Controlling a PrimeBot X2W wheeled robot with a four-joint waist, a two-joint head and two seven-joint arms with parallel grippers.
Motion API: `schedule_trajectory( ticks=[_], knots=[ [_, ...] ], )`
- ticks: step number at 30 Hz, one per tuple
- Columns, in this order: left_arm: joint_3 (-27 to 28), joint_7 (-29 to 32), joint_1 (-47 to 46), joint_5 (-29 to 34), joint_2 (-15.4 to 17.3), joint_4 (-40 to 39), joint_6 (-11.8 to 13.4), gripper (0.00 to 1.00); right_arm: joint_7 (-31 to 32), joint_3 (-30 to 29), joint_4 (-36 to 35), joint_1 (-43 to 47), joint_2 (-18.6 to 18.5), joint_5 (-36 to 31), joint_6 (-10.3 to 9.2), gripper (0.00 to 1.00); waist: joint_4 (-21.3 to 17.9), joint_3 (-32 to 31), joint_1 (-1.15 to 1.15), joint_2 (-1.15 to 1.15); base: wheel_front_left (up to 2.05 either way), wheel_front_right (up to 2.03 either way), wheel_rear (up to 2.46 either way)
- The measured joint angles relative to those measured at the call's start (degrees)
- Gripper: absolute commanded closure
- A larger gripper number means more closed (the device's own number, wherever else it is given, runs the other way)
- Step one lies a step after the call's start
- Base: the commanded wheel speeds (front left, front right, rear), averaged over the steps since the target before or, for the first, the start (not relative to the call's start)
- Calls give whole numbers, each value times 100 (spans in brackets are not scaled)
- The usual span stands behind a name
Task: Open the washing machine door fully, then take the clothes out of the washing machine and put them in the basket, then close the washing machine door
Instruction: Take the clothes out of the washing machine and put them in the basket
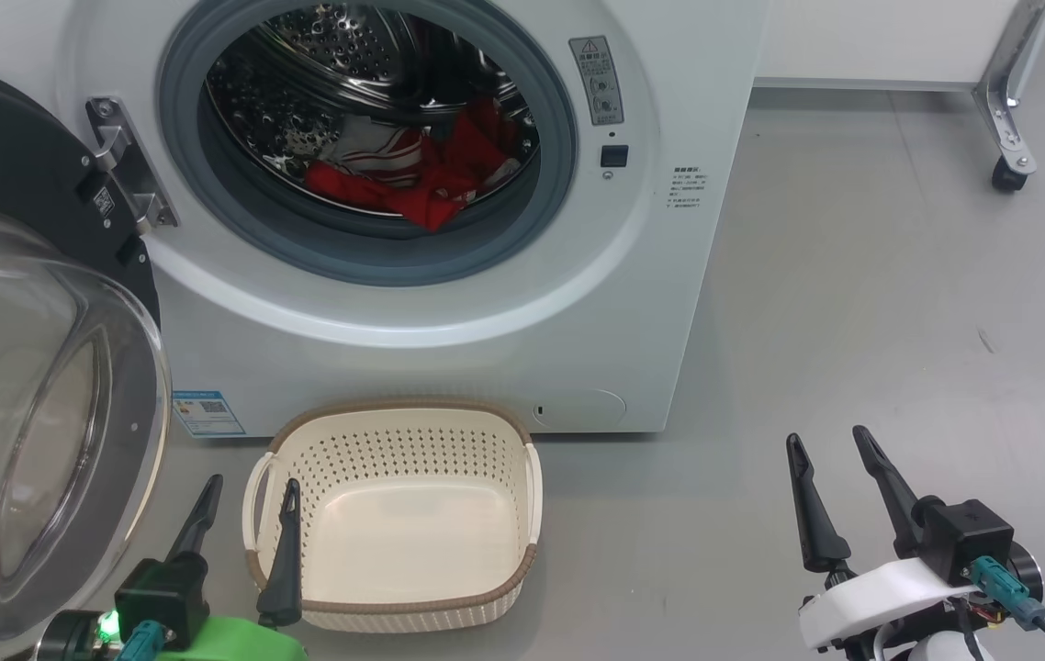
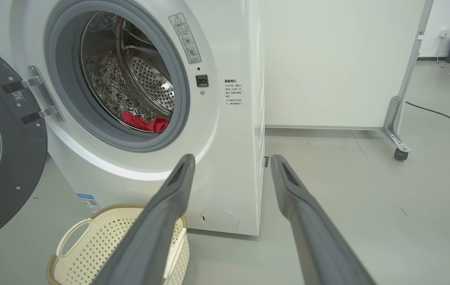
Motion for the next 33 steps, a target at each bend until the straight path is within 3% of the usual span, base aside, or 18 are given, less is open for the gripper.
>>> schedule_trajectory(
  ticks=[16,33],
  knots=[
    [13,48,9,3,2,12,1,0,0,7,13,29,0,0,0,0,20,-59,0,0,76,-76,0],
    [5,49,11,4,-1,8,2,0,0,37,19,60,1,10,0,0,43,-70,0,0,13,-13,0]
  ],
)
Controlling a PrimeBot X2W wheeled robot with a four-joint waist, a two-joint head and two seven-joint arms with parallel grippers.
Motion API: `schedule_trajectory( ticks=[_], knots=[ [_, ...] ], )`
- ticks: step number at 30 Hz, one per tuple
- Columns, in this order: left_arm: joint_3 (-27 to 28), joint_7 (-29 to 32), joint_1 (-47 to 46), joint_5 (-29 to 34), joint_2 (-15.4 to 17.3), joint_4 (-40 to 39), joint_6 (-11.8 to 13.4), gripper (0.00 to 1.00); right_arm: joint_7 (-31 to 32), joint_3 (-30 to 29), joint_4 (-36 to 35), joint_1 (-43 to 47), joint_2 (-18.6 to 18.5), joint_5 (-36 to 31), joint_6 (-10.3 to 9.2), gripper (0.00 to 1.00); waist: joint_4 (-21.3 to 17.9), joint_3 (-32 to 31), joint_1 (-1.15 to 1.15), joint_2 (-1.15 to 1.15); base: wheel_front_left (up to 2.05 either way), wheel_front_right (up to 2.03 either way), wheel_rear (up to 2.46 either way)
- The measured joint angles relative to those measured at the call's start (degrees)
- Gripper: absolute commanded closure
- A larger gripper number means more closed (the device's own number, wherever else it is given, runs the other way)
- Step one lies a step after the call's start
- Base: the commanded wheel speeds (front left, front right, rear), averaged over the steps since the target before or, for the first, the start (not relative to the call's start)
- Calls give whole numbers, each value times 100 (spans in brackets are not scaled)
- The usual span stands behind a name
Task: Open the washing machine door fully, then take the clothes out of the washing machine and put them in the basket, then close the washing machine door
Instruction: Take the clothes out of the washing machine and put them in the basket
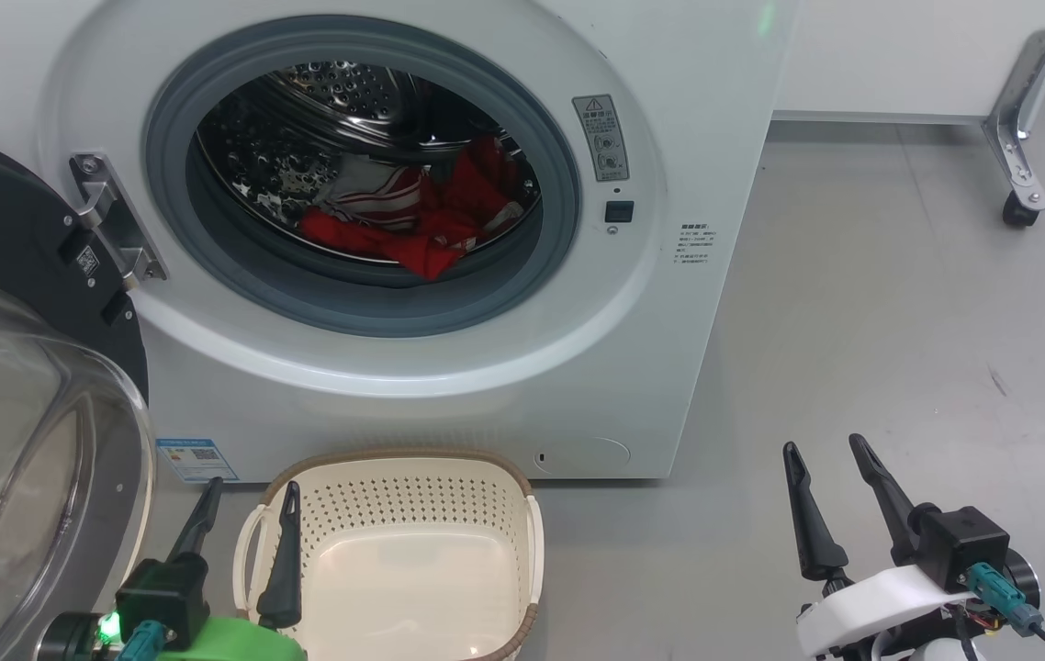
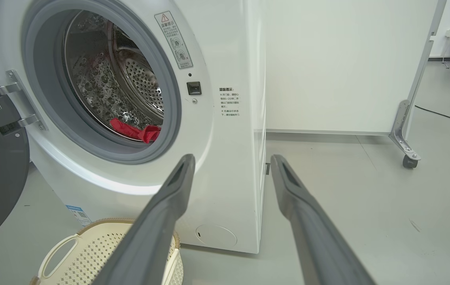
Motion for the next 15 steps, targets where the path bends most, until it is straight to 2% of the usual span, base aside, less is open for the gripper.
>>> schedule_trajectory(
  ticks=[15],
  knots=[
    [-19,70,-13,21,23,-49,-5,0,0,63,-96,-10,2,7,0,0,-34,211,0,0,0,0,0]
  ],
)
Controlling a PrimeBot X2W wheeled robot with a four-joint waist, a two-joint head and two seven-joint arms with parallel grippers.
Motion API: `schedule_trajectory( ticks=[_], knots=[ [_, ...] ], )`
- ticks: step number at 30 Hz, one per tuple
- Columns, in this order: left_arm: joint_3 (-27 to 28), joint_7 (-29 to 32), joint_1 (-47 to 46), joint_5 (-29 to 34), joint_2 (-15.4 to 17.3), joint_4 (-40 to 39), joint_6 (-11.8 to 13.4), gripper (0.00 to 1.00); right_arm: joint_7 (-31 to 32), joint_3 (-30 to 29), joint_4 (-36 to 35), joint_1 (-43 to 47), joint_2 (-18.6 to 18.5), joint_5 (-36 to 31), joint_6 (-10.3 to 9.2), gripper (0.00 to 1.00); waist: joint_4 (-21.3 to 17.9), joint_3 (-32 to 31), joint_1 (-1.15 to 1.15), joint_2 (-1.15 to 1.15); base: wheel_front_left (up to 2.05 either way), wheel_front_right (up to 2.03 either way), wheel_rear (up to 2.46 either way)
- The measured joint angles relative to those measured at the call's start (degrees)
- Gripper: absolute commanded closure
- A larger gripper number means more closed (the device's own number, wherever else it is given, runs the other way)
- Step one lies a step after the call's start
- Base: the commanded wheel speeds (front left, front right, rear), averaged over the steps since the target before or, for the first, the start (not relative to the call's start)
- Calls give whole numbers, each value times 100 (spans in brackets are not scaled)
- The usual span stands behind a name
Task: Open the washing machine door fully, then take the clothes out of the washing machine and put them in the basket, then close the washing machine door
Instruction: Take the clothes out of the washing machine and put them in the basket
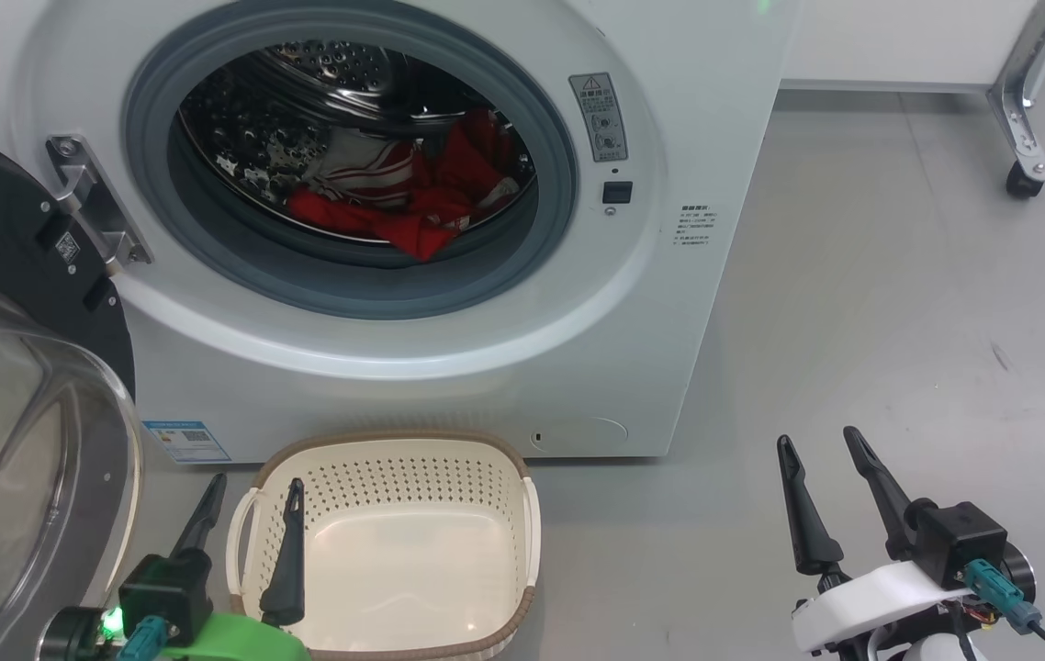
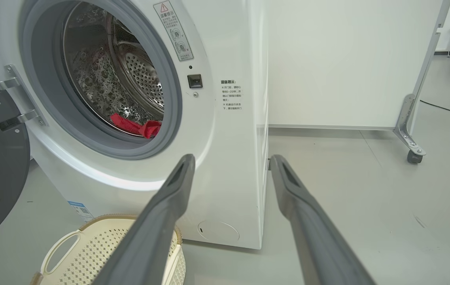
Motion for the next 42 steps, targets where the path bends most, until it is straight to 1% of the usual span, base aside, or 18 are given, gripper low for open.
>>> schedule_trajectory(
  ticks=[4,11,15,18,22,24,28,31,32,36,37,42],
  knots=[
    [-76,25,-80,-55,-13,-4,-63,0,0,25,-66,-38,-2,-14,0,0,-25,155,0,0,0,0,0],
    [-245,149,-581,-123,-43,89,-283,0,0,120,-247,-257,-2,-56,1,0,-98,541,0,0,0,0,0],
    [-314,354,-926,-200,-60,342,-434,0,0,183,-322,-428,-4,-79,2,0,-160,818,0,0,0,0,0],
    [-322,554,-1189,-442,-89,547,-523,0,0,252,-375,-550,-8,-79,2,0,-222,1038,0,0,0,0,0],
    [-232,772,-1640,-587,-114,705,-588,0,0,342,-467,-745,-10,-69,2,0,-335,1339,0,0,0,0,0],
    [-203,940,-1887,-691,-112,809,-683,0,0,391,-506,-847,-12,-58,1,0,-404,1488,0,0,0,0,0],
    [-90,1325,-2513,-813,-14,1050,-808,0,0,579,-580,-1073,-16,49,-1,0,-601,1868,0,0,0,0,0],
    [62,1473,-2875,-889,69,1176,-812,0,0,643,-610,-1227,-18,154,-15,0,-740,2081,0,0,0,0,0],
    [100,1525,-2996,-935,86,1214,-814,0,0,655,-621,-1273,-16,204,-55,0,-791,2147,0,0,0,0,0],
    [254,1633,-3503,-1048,191,1404,-862,0,0,702,-633,-1394,-22,310,-62,0,-991,2385,0,0,0,0,0],
    [258,1647,-3633,-1057,218,1466,-878,0,0,719,-633,-1416,-22,336,-97,0,-1042,2437,0,0,0,0,0],
    [286,1805,-4188,-1081,355,1730,-954,0,0,810,-632,-1543,-24,426,-154,0,-1273,2646,0,0,0,0,0]
  ],
)
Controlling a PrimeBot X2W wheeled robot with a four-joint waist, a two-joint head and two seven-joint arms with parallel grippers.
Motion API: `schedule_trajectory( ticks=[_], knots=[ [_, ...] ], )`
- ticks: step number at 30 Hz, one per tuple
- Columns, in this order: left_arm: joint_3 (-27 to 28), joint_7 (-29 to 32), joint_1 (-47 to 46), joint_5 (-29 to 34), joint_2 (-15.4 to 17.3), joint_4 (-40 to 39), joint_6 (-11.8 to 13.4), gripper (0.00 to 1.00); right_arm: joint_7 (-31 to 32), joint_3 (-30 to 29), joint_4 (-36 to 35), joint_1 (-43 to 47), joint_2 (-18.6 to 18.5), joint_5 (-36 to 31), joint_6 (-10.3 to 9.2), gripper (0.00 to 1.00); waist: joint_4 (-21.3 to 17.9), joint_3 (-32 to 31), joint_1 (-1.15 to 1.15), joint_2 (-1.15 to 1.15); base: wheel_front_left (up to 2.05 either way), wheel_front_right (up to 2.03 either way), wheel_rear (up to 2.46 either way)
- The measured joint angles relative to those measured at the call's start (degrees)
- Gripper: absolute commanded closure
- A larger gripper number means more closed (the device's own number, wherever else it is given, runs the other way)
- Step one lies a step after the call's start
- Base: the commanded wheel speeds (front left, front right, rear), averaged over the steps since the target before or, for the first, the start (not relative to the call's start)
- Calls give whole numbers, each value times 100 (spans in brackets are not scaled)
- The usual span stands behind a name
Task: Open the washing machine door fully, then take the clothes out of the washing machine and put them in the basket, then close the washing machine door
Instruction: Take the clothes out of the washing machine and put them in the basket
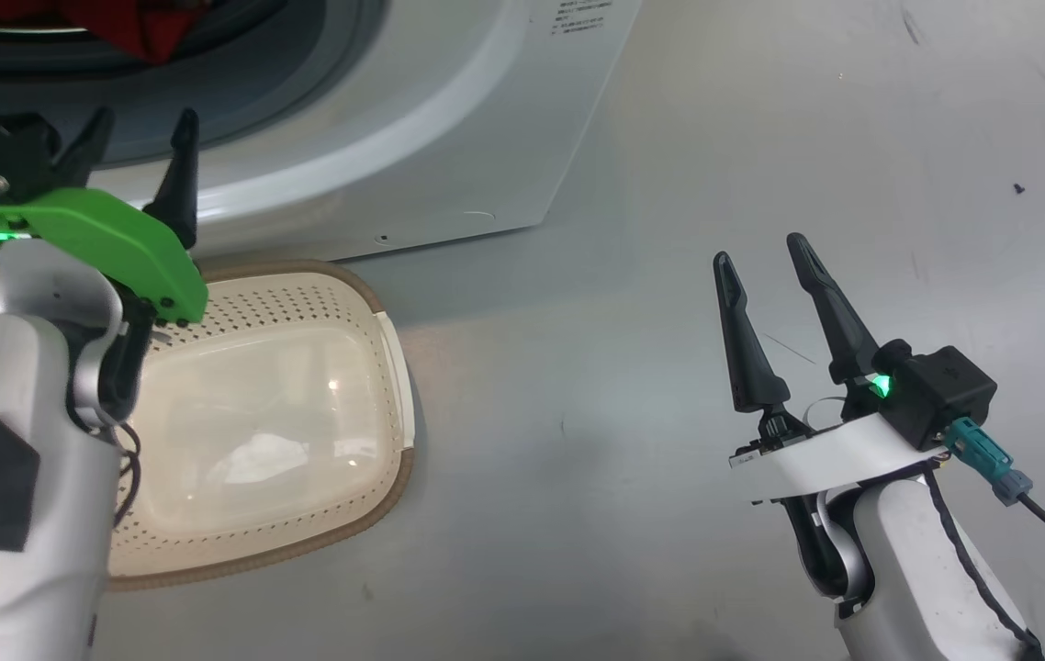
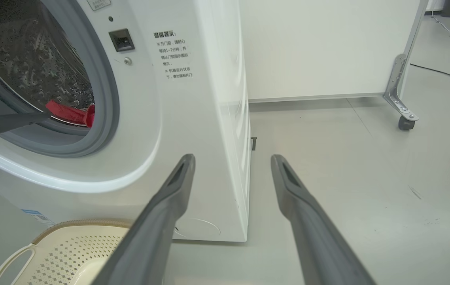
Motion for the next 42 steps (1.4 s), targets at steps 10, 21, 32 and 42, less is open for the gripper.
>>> schedule_trajectory(
  ticks=[10,21,32,42],
  knots=[
    [189,160,-849,45,436,368,-30,0,0,258,-1,-157,0,303,-58,0,-379,229,0,0,0,0,0],
    [305,209,-1767,158,780,668,-62,0,0,454,-73,-283,1,575,-170,0,-784,512,0,0,0,0,0],
    [322,345,-1995,234,866,1406,-62,0,0,476,-169,-464,4,624,-261,0,-1002,783,0,0,0,0,0],
    [323,764,-2150,242,894,2011,53,0,0,522,-165,-521,4,624,-348,0,-1002,827,0,0,0,0,0]
  ],
)
